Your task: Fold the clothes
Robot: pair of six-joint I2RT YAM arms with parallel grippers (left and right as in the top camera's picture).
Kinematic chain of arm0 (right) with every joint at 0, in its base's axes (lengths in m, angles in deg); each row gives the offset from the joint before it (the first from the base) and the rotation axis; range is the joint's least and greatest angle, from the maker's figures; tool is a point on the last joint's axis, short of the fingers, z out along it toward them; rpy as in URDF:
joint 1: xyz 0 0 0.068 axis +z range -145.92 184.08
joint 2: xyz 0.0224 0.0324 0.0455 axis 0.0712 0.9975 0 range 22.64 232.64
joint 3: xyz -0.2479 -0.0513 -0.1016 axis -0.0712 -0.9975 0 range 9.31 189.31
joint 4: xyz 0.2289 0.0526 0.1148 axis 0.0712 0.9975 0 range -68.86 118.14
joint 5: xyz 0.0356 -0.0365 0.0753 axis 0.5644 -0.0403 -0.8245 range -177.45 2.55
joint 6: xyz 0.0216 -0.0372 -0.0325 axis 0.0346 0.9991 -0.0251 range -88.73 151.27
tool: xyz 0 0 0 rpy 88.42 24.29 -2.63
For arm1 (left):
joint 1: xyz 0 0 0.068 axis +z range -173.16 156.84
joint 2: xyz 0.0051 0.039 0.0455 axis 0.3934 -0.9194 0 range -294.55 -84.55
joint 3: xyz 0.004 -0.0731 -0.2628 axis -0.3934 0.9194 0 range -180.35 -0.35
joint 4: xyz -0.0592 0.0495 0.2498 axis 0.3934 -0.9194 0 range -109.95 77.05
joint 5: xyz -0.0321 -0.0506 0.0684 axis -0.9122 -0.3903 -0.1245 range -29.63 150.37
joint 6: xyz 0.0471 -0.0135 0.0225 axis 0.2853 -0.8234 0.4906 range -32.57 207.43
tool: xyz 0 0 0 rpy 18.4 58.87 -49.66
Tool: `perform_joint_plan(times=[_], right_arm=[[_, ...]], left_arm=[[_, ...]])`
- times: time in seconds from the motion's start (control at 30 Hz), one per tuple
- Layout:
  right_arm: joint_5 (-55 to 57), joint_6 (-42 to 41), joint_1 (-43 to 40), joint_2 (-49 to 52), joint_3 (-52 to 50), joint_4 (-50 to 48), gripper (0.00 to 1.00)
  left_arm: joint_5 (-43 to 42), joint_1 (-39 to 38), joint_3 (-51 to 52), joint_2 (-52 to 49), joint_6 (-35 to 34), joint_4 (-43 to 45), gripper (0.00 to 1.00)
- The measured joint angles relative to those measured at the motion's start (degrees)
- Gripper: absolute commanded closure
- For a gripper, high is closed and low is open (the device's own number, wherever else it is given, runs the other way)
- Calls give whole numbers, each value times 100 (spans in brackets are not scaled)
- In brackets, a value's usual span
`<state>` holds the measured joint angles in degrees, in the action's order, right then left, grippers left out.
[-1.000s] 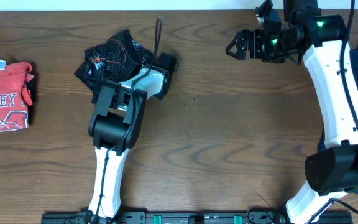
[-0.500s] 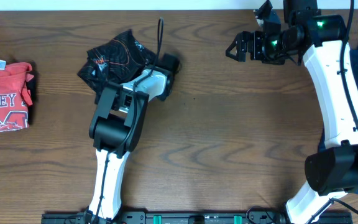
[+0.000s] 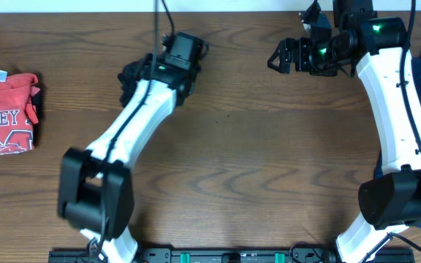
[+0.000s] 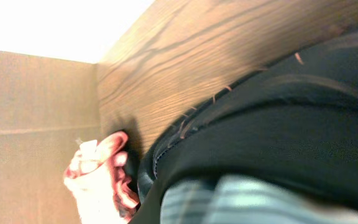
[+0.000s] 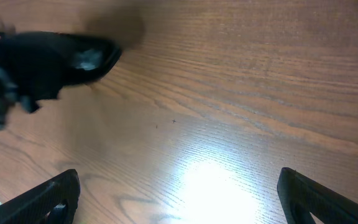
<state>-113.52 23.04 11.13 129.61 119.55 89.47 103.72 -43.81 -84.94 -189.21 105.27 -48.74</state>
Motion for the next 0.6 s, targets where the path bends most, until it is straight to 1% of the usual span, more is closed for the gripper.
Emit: perform_joint_plan(times=[0.13,0.3,0.43,0.6], right_arm=[[9,24,0,0,0,26,1],[15,48,0,0,0,50,1],[15,70,0,0,0,83,1],[15,87,0,0,0,94,1]], left_arm=[[136,245,0,223,20,-195,94],[251,699,0,269,68,-157,94],[299,1130,-66,299,262,11,94],[317,1803,-553,299,605,302,94]])
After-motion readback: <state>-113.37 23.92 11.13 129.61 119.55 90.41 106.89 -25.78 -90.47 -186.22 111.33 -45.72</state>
